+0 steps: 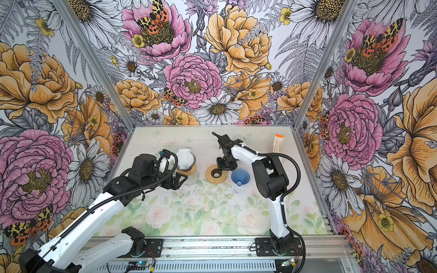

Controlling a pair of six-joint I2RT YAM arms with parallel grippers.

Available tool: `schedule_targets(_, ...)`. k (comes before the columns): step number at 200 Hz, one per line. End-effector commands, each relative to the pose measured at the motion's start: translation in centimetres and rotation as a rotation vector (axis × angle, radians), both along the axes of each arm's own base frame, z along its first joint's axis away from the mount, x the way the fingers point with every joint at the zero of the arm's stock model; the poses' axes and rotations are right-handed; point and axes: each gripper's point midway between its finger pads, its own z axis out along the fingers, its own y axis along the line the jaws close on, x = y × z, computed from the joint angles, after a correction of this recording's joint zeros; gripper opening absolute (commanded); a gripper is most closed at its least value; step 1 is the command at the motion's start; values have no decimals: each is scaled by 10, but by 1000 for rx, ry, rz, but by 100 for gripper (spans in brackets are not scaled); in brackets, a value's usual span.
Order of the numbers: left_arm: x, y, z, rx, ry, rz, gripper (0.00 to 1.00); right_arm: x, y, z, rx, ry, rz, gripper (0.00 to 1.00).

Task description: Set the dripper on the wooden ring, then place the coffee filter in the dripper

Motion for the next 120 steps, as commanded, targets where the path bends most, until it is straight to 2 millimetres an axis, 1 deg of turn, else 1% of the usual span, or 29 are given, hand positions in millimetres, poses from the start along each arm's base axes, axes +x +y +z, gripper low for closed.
schedule_targets(1,4,-2,12,-16,-39,12,99,-5,8,4,25,2,17,55)
schedule_targets(31,4,-2,14,-18,-45,12,99,-9,6,-5,-15,7,23,56)
schedule_targets(56,4,-2,13,-18,-42,13,99,-11,6,-9,-27,11,28,51)
schedule_targets(81,4,-3,14,-18,-45,11,99,-10,4,-5,-36,-6,25,47)
schedule_targets(120,5,-3,17,-19,-50,12,99,-3,1,10,-45,-57,17,42)
